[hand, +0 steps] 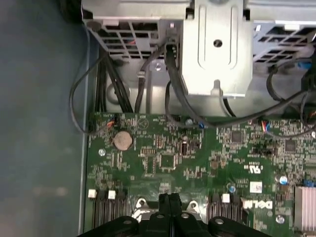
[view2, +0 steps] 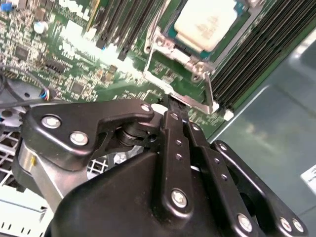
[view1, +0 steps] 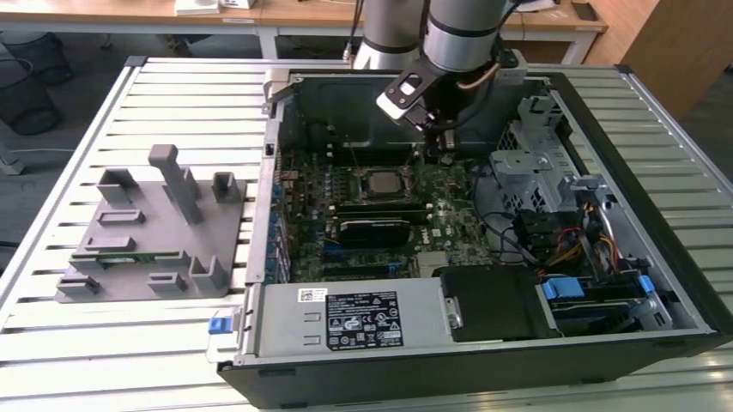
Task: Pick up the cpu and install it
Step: 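Close the cpu cover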
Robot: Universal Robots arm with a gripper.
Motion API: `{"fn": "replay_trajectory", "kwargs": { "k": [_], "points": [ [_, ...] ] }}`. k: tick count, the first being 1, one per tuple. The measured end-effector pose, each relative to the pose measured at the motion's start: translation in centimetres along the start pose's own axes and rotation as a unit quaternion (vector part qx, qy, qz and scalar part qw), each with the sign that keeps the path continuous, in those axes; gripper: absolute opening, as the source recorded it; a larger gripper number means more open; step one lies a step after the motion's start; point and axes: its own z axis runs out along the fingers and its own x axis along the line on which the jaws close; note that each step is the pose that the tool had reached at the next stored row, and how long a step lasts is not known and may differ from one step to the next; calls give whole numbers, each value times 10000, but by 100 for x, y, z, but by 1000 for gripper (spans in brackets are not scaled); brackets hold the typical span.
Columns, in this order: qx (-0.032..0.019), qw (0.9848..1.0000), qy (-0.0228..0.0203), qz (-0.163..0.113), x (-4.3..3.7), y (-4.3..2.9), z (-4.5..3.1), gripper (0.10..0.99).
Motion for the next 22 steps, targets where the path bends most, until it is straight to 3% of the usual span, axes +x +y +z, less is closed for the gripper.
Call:
{"fn": "replay_trajectory", "kwargs": {
  "k": [10, 19, 22],
  "points": [
    [0, 10000, 1, 0, 6, -250, 6, 106],
    [0, 10000, 1, 0, 12, -618, 64, 106],
    [0, 10000, 1, 0, 13, -675, 90, 106]
  ]
}}
